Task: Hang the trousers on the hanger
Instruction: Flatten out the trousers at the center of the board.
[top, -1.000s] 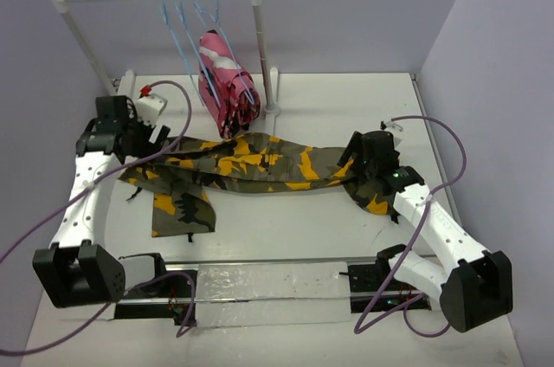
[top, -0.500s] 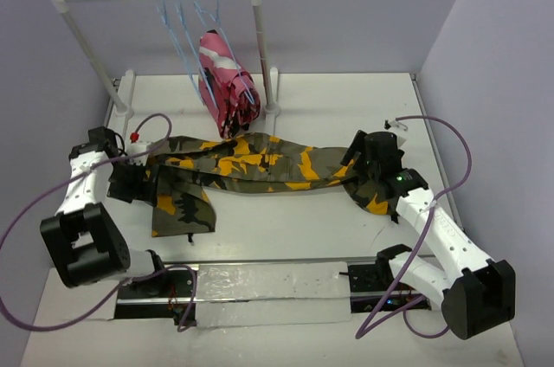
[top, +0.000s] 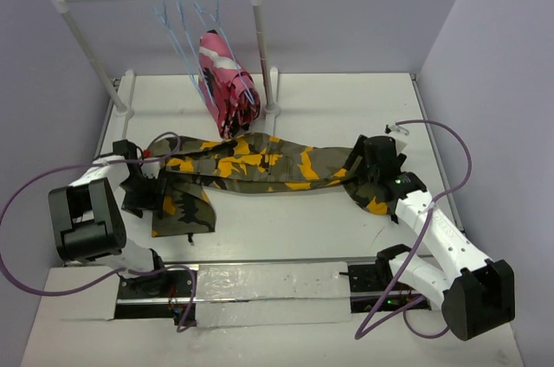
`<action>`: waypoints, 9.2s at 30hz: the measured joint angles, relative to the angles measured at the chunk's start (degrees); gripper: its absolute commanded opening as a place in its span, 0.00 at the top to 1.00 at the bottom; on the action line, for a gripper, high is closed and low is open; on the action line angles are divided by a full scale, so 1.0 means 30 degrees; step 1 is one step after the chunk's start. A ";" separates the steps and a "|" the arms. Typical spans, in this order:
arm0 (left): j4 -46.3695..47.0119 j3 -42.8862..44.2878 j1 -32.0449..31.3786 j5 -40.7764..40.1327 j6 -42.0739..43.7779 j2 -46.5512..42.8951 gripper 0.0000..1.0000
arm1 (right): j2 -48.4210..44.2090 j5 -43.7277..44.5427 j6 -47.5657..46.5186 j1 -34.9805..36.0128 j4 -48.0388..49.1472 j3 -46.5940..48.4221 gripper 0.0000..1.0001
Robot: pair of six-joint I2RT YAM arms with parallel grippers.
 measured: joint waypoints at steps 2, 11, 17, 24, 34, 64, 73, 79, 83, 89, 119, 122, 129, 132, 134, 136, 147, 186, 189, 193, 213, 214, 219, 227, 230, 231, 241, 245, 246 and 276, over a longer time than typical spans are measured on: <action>0.0242 -0.0010 -0.0076 -0.0459 -0.0295 0.0231 0.39 | -0.0049 0.0183 -0.0006 0.0000 -0.0008 0.0000 0.08; 0.0485 -0.0273 -0.1270 -0.1734 -0.0788 0.0582 1.00 | -0.1028 0.1397 -0.0024 -0.0100 -0.0240 0.0022 0.07; 0.0749 -0.0499 -0.0422 -0.1020 -0.0478 0.0212 1.00 | -0.0427 0.1083 0.0313 -0.0711 -0.0232 0.0066 0.07; 0.2964 -0.0607 0.4436 -0.0296 0.1084 -0.0625 1.00 | 0.1511 -0.0428 0.1587 -0.3312 -0.0439 0.0379 0.08; 0.4879 -0.0959 0.5177 -0.0955 0.3471 -0.0997 1.00 | 0.2500 -0.1263 0.3900 -0.4875 -0.0311 -0.0281 0.09; 0.7580 0.0806 0.5743 -0.4026 0.6963 -0.2542 1.00 | 1.2715 0.1075 0.2369 -0.5782 -0.0654 1.3488 0.32; 0.7576 0.0671 0.5743 -0.3823 0.7031 -0.3367 1.00 | 1.6239 0.0483 0.0631 -0.6520 -0.2287 1.5658 0.11; 0.7587 0.0397 0.5743 -0.3778 0.7183 -0.3471 1.00 | 1.3642 -0.0494 0.0551 -0.7617 -0.2049 1.3647 0.13; 0.7642 0.0389 0.5743 -0.3797 0.7166 -0.3320 1.00 | 1.5825 -0.0956 0.0599 -0.7704 -0.1755 1.6995 0.13; 0.7905 0.0396 0.5743 -0.3949 0.7055 -0.2258 1.00 | 1.8658 -0.1798 0.0718 -0.7488 -0.1811 1.8276 0.14; 0.3219 -0.1558 0.9994 -0.4085 0.5026 -0.3309 0.27 | 1.5352 -0.2911 0.1004 -0.6834 0.1000 1.2233 1.00; 0.2998 -0.1754 1.0482 -0.4070 0.4941 -0.2670 0.28 | 1.3817 -0.2896 0.0820 -0.6834 0.1148 1.1342 1.00; 0.3012 -0.0774 1.0819 -0.3362 0.4519 -0.1426 0.27 | 0.9313 -0.3039 0.0620 -0.6834 0.1426 0.9886 1.00; 0.3030 -0.0565 1.0850 -0.3068 0.4296 -0.1420 0.28 | 0.7781 -0.3396 0.0668 -0.6834 0.1688 0.9335 1.00; 0.3001 -0.0343 1.0850 -0.2822 0.4128 -0.1300 0.28 | 0.7048 -0.3659 0.0695 -0.6827 0.1789 0.8987 1.00; 0.3124 -0.0140 1.0852 -0.2643 0.3891 -0.1039 0.29 | 0.6596 -0.3888 0.0615 -0.6798 0.1722 0.8854 1.00; 0.3670 -0.0209 1.0865 -0.2628 0.3678 -0.0393 0.30 | 0.7938 -0.5197 -0.1283 -0.6719 -0.0023 1.6140 1.00; 0.4999 -0.0407 1.0828 -0.3061 0.6722 -0.0353 0.31 | -0.6245 0.4324 0.4036 -1.2366 -0.8765 0.4236 0.86; 0.4988 -0.0433 1.0828 -0.2952 0.6933 -0.0417 0.27 | -0.6814 0.4971 0.4125 -1.2378 -0.8978 0.3494 0.40; 0.5190 -0.0635 1.0859 -0.2854 0.7339 -0.0795 0.22 | -0.8092 0.6320 0.4565 -1.2503 -0.9219 0.2359 0.11; 0.2434 0.5173 0.2366 0.2425 0.7362 -0.1613 0.30 | -0.2665 -0.5059 -0.0274 -0.9540 -0.1366 0.2945 0.01; 0.2726 0.5613 0.2308 0.2153 0.7149 -0.0291 0.28 | -0.2005 -0.5410 -0.0364 -0.9180 -0.1080 0.2897 0.01; 0.3611 0.5841 0.1844 0.1412 0.7013 0.2620 0.25 | 0.0747 -0.6794 -0.0516 -0.8553 0.0407 0.2727 0.00; 0.5385 0.5467 0.0621 0.0975 0.7897 0.2997 0.28 | 0.5651 -0.8775 0.0276 -0.8553 0.3169 0.2715 0.01; 0.5408 0.5301 0.0650 0.0906 0.8315 0.3294 0.29 | 0.6515 -0.9073 0.0444 -0.8553 0.3558 0.2628 0.01; 0.5407 0.5160 0.0649 0.0906 0.8437 0.3294 0.29 | 0.6609 -0.9112 0.0490 -0.8553 0.3671 0.2565 0.01; 0.7534 0.4305 0.0714 0.0134 0.8627 0.4104 0.39 | 0.7502 -0.9275 0.1092 -0.9045 0.4146 0.2584 0.01; 0.8530 0.3879 0.0760 0.0296 0.8539 0.4088 0.76 | 0.8345 -0.8328 0.1523 -1.0588 0.3067 0.3552 0.05; 0.8614 0.3805 0.0740 0.0361 0.8425 0.4095 0.92 | 0.8636 -0.7872 0.1644 -1.0880 0.2900 0.3908 0.07; 0.7403 0.5274 0.0760 -0.0827 0.5675 0.5006 1.00 | 2.0182 -0.0083 0.1763 -1.3092 -0.5075 1.5013 0.27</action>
